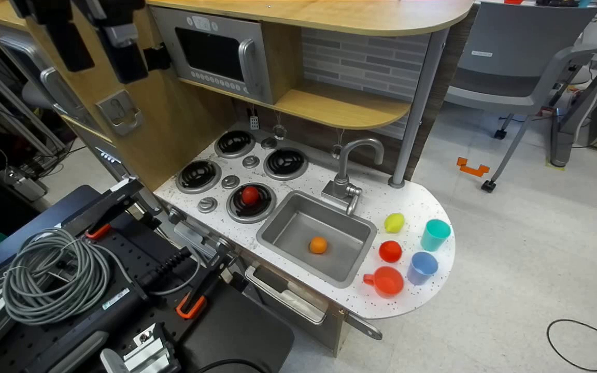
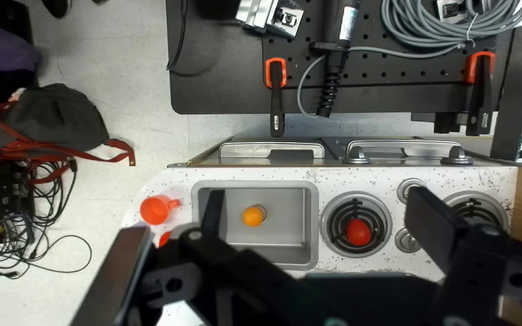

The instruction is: Remove the orange bowl from the sink and put it on the stove

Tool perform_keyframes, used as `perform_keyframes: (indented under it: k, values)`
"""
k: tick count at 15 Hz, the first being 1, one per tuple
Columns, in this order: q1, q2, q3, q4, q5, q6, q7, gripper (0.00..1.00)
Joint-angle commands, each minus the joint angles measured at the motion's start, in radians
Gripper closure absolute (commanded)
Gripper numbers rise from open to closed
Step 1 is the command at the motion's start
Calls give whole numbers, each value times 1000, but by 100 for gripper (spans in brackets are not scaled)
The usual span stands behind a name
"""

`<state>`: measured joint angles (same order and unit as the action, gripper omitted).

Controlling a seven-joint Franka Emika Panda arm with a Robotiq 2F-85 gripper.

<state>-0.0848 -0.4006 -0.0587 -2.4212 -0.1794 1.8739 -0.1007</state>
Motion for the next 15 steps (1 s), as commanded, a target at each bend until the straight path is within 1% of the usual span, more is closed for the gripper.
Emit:
perform_keyframes:
  k: [1,10,14,15]
  values:
    - [7,0,-6,1,-2,-2,2,0]
    - [9,8,-9,4,10,-2,0,0]
    - [8,72,-23,7,36,62,-10,0]
    - [5,97,-27,7,38,92,-6,0]
